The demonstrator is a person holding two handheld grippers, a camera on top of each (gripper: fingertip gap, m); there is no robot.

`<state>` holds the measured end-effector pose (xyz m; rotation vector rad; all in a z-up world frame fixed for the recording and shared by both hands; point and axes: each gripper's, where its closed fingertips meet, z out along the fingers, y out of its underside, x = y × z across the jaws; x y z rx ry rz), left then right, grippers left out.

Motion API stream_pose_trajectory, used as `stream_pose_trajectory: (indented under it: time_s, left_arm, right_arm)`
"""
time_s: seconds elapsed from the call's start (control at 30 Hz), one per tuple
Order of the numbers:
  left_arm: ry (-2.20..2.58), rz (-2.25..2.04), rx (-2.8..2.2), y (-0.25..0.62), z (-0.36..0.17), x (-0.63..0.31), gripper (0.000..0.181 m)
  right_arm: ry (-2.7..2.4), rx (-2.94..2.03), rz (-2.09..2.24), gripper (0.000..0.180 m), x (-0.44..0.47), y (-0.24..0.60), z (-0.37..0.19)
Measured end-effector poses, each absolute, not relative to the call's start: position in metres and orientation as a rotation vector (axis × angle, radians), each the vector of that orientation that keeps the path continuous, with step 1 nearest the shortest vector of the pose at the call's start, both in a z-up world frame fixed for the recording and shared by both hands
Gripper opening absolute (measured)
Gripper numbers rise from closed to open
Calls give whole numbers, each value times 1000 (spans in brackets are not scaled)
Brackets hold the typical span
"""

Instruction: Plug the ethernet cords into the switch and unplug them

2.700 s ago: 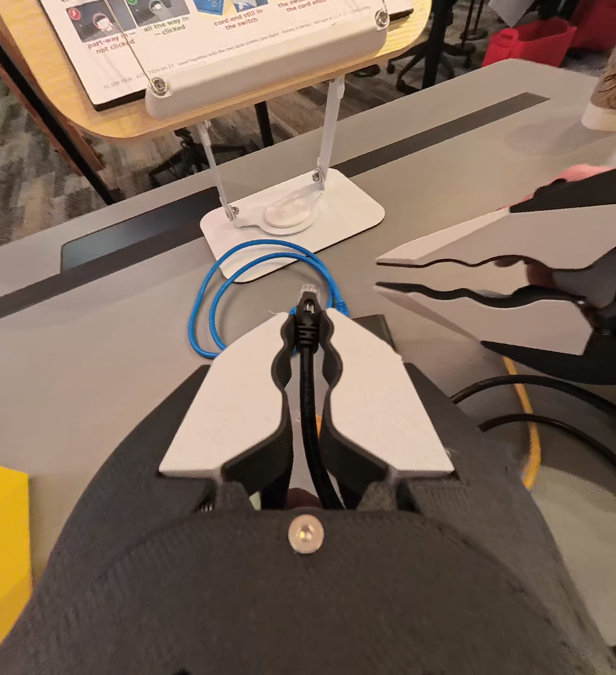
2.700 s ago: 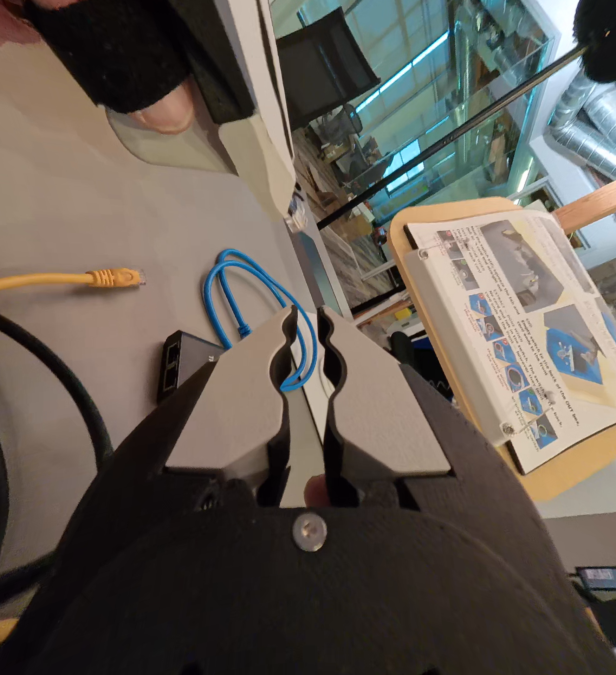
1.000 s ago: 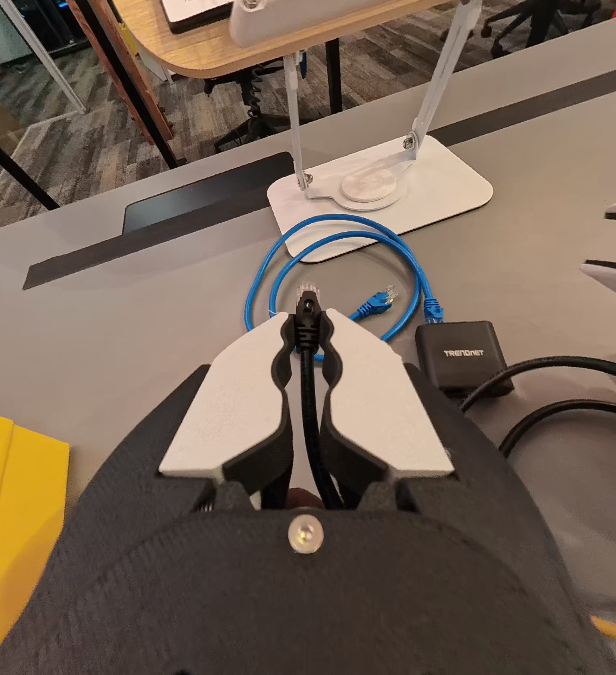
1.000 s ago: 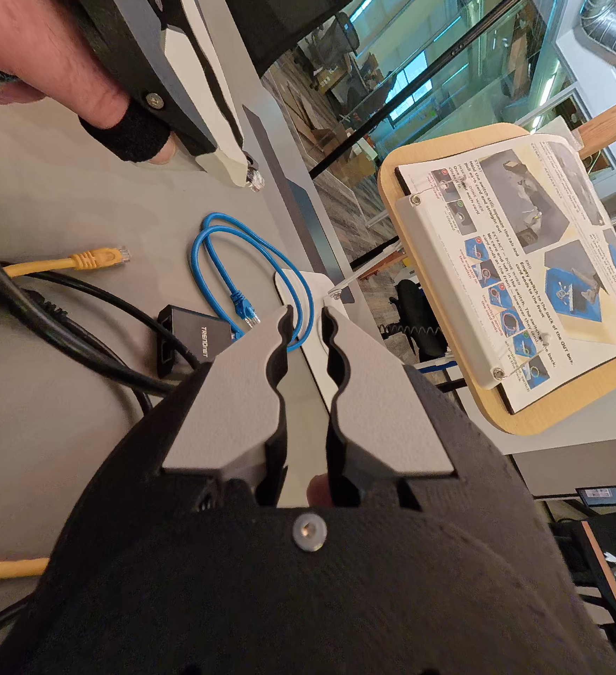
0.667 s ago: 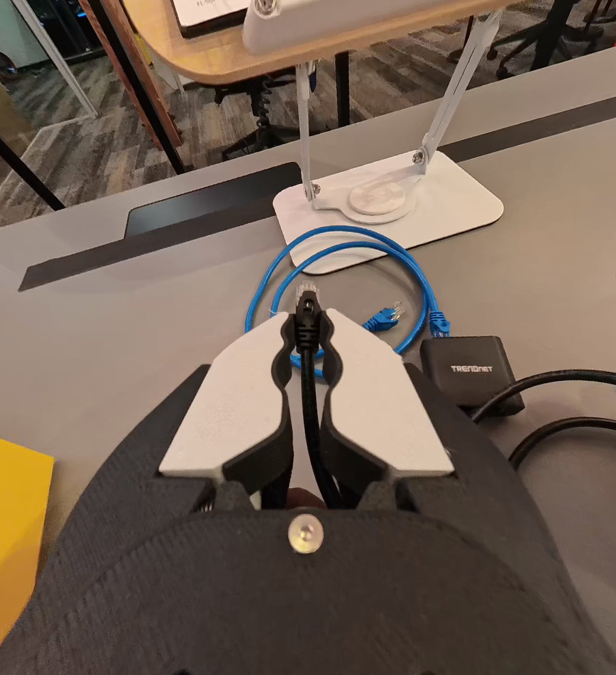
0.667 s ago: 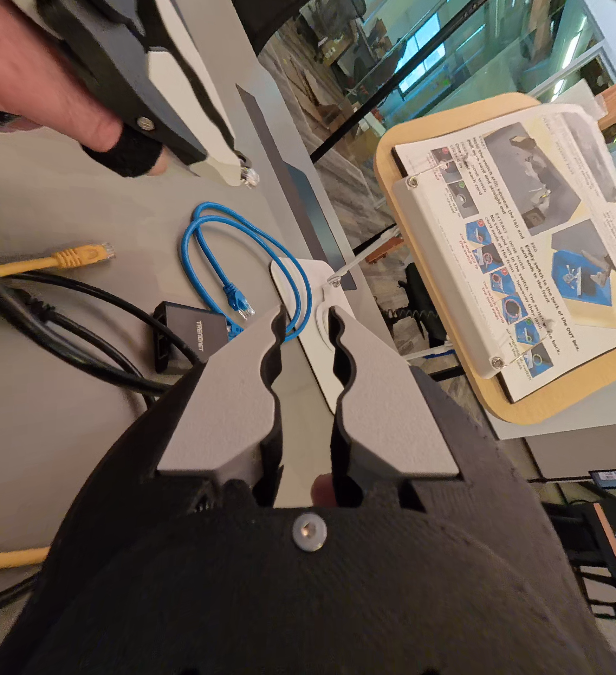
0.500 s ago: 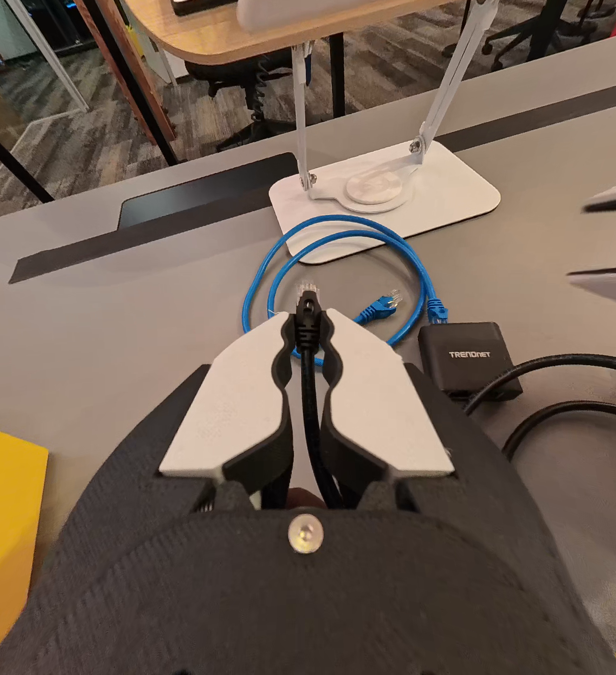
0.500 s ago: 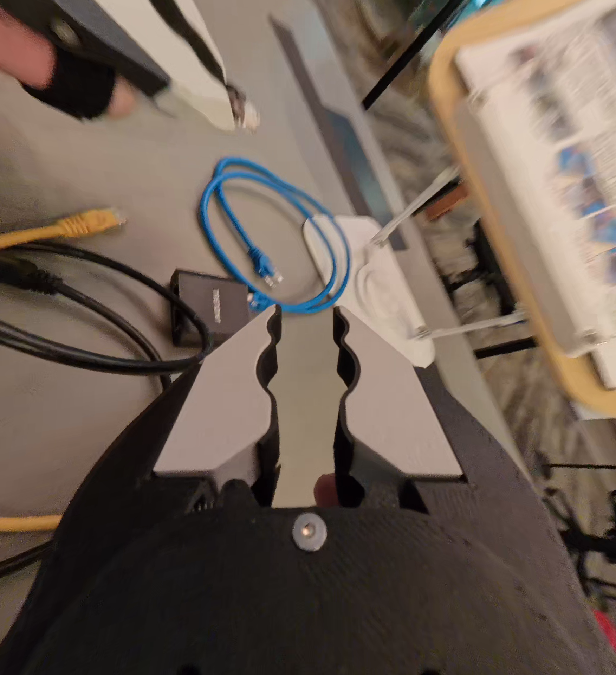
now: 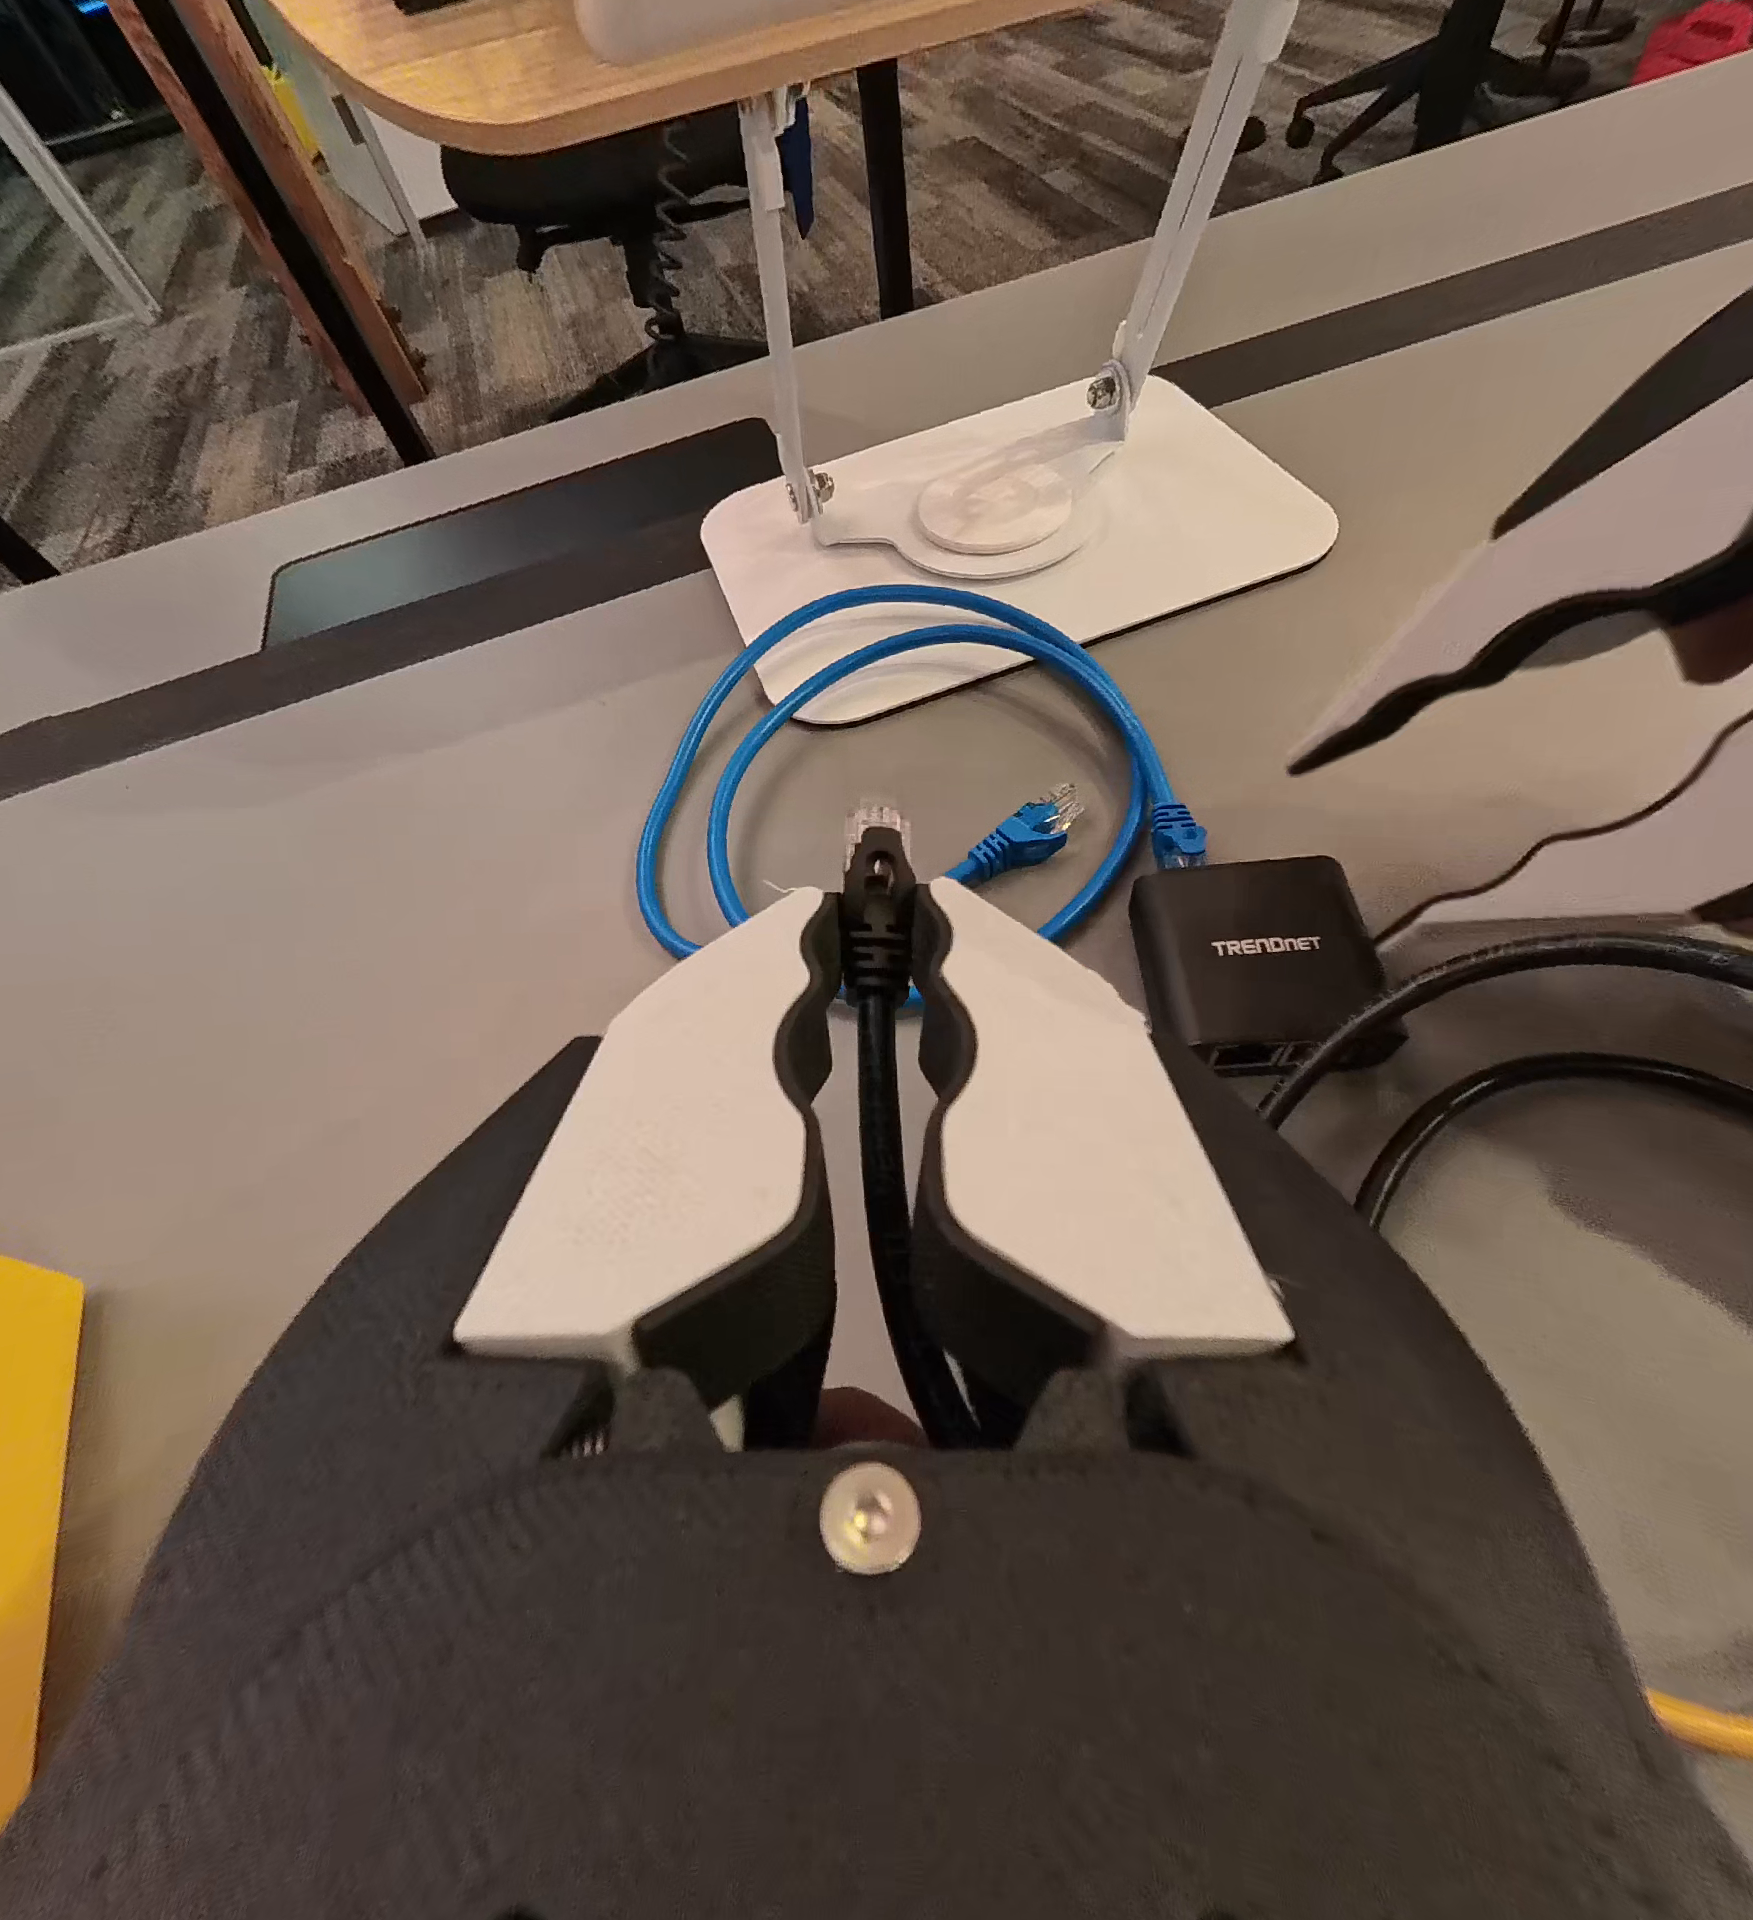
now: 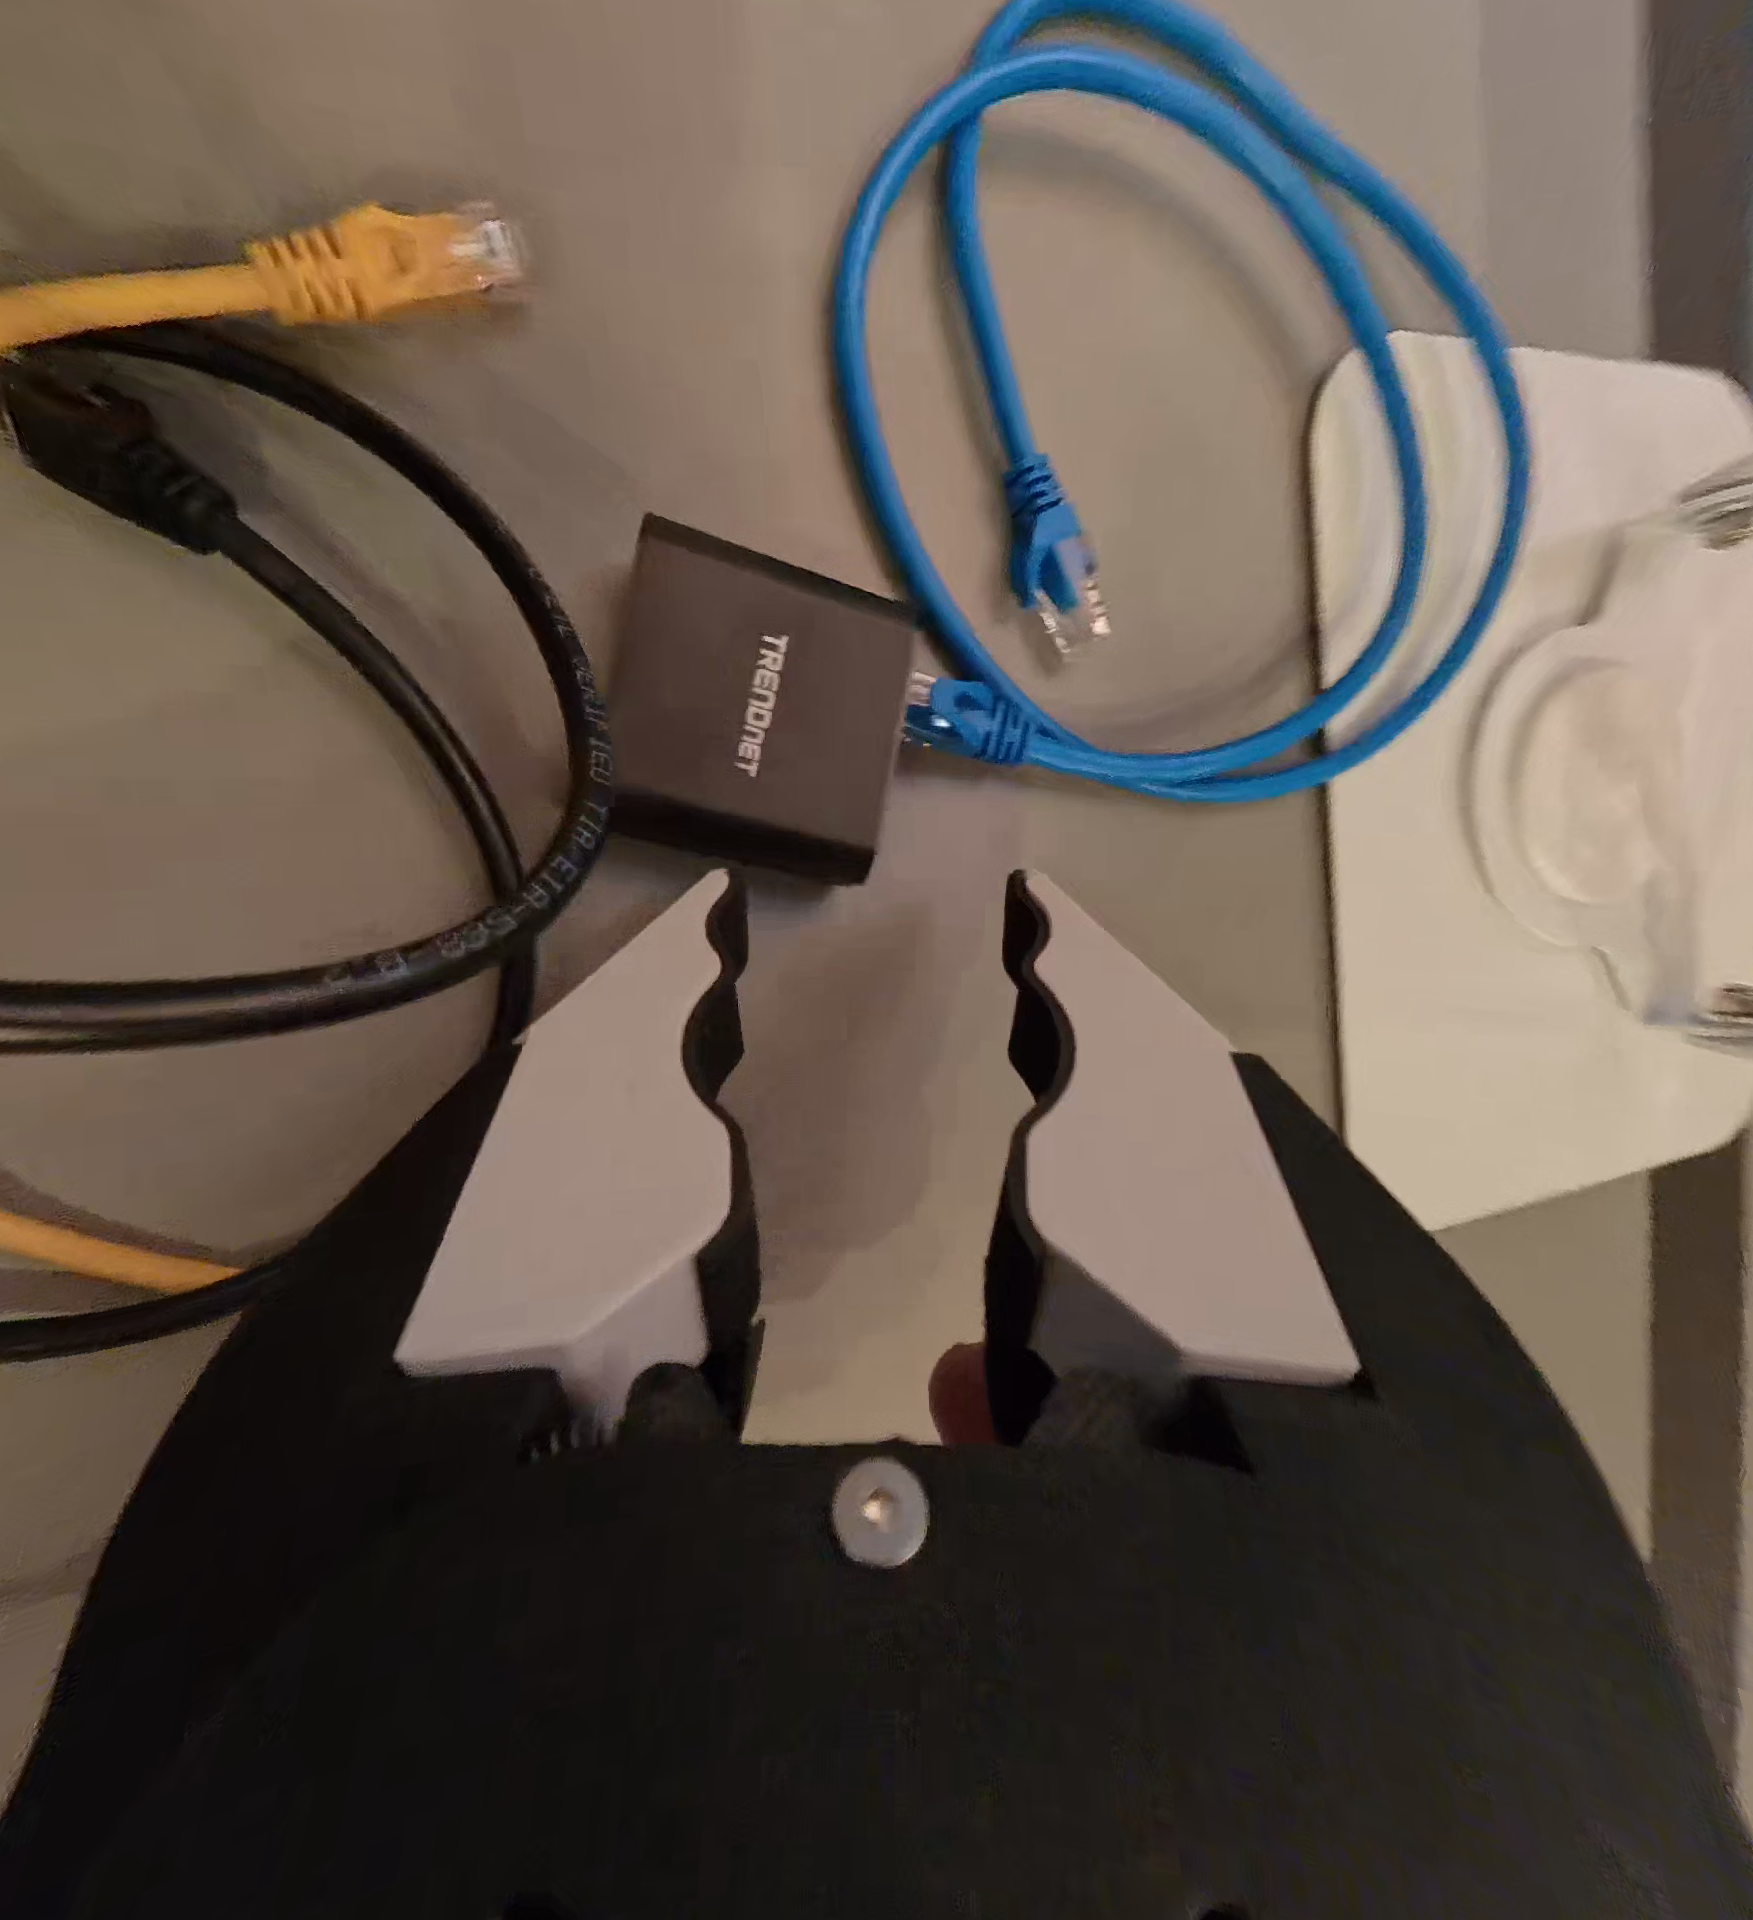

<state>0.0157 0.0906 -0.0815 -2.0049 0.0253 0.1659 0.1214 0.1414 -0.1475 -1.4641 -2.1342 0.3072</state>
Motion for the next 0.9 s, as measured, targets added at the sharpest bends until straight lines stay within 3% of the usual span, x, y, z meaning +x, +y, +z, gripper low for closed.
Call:
stream_pose_trajectory:
  time_s: [0.27, 0.9]
  left_arm:
    - [51, 151, -2010, 86, -84, 17, 13]
    - [-85, 276, -1936, 98, -83, -24, 13]
  right_arm:
    - [-2237, -1512, 581, 34, 112, 93, -153]
    - [-2167, -1468, 447, 43, 106, 111, -141]
